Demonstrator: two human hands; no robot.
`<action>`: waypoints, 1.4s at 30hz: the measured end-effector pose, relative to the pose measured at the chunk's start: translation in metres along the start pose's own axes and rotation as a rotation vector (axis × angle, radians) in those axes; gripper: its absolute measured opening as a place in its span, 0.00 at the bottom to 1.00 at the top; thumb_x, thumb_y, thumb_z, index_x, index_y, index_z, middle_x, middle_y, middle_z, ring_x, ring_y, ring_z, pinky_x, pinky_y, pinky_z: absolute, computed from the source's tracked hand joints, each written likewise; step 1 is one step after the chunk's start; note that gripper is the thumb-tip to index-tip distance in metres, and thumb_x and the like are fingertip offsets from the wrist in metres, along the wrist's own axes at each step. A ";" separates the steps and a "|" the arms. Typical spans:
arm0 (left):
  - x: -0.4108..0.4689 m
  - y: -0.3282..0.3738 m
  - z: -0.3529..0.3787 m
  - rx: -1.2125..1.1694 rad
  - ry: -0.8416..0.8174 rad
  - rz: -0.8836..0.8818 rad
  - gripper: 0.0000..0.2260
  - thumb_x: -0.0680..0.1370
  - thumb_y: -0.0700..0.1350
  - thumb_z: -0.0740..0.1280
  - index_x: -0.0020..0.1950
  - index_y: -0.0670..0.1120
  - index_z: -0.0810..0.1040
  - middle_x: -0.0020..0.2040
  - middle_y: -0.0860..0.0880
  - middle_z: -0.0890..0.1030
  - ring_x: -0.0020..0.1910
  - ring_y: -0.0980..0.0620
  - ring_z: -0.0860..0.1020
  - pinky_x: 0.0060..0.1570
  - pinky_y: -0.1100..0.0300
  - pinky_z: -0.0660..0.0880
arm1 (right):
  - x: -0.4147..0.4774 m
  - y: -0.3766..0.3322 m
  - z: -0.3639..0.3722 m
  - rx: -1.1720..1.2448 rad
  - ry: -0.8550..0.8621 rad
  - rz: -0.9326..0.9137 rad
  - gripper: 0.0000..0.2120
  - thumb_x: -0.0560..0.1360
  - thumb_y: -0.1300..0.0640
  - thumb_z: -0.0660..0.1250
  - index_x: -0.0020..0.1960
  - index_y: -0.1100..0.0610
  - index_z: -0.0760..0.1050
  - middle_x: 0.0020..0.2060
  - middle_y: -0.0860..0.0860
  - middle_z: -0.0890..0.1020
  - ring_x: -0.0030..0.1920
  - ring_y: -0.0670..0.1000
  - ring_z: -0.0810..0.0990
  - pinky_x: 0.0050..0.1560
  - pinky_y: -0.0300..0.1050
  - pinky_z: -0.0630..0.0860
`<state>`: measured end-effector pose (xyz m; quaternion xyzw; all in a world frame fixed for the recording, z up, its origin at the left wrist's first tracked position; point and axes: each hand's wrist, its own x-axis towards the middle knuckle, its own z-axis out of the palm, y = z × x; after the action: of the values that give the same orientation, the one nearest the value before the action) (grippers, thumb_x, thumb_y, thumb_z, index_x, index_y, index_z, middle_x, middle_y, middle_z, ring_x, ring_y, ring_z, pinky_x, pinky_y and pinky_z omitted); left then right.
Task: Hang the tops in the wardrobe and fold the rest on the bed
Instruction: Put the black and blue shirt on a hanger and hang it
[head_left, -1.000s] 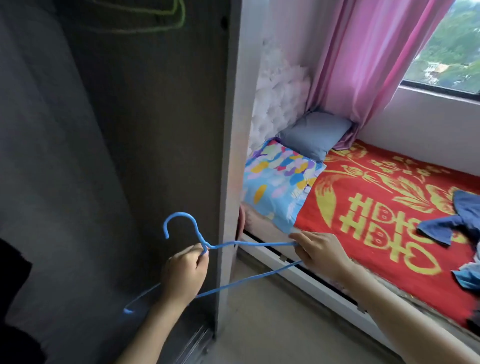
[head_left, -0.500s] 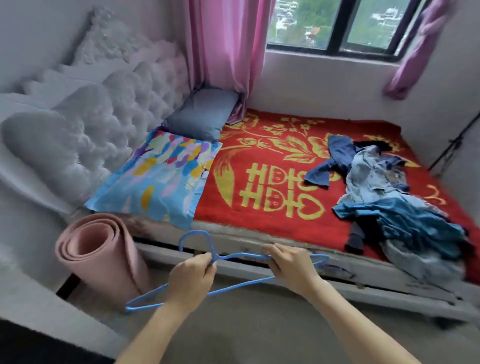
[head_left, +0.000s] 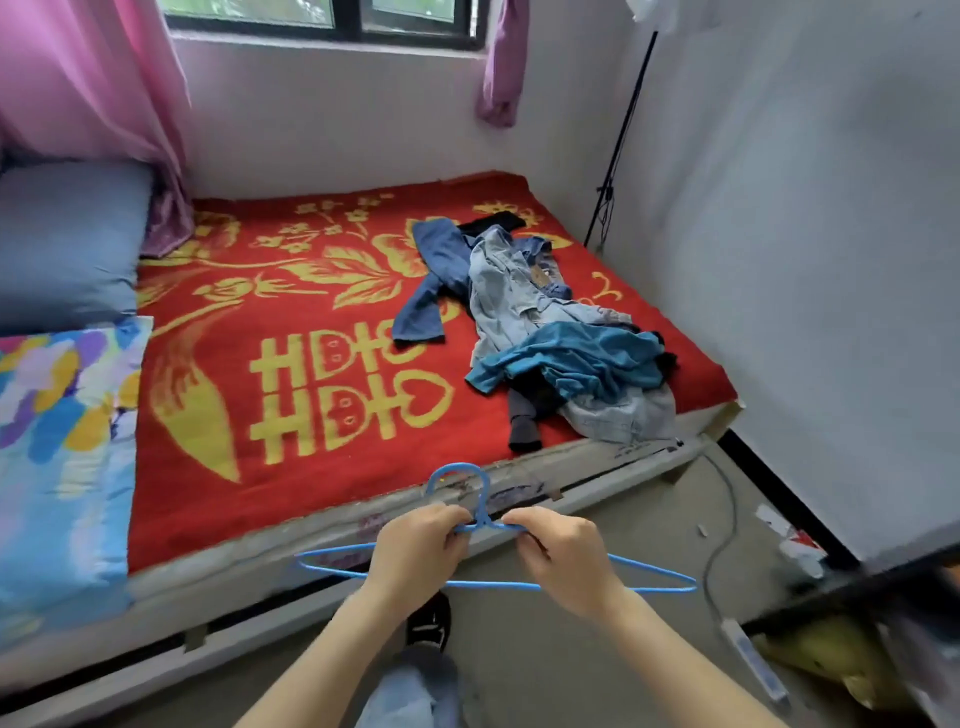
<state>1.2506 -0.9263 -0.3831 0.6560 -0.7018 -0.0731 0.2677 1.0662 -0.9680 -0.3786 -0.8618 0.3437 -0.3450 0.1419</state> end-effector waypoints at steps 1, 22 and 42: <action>0.010 -0.008 0.004 -0.001 -0.028 0.005 0.12 0.66 0.51 0.56 0.33 0.52 0.79 0.26 0.58 0.75 0.26 0.57 0.75 0.22 0.67 0.61 | 0.007 0.008 0.000 -0.008 0.012 0.020 0.11 0.68 0.61 0.60 0.48 0.53 0.76 0.37 0.48 0.84 0.35 0.45 0.81 0.35 0.36 0.75; 0.254 -0.157 0.064 -0.383 -0.126 0.146 0.09 0.63 0.38 0.71 0.37 0.51 0.84 0.29 0.55 0.80 0.36 0.57 0.74 0.26 0.63 0.70 | 0.209 0.122 0.021 0.004 -0.366 0.749 0.18 0.76 0.53 0.65 0.31 0.37 0.72 0.30 0.44 0.78 0.34 0.47 0.75 0.39 0.47 0.71; 0.302 -0.164 0.076 -0.011 -0.470 -0.400 0.22 0.78 0.54 0.63 0.71 0.55 0.65 0.69 0.50 0.67 0.69 0.49 0.61 0.63 0.55 0.65 | 0.259 0.218 0.013 0.307 -0.247 0.937 0.13 0.80 0.61 0.59 0.54 0.43 0.74 0.24 0.49 0.79 0.20 0.46 0.71 0.27 0.37 0.70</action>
<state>1.3607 -1.2560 -0.4379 0.7448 -0.6011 -0.2778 0.0820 1.1039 -1.3042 -0.3645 -0.6187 0.6192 -0.1864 0.4462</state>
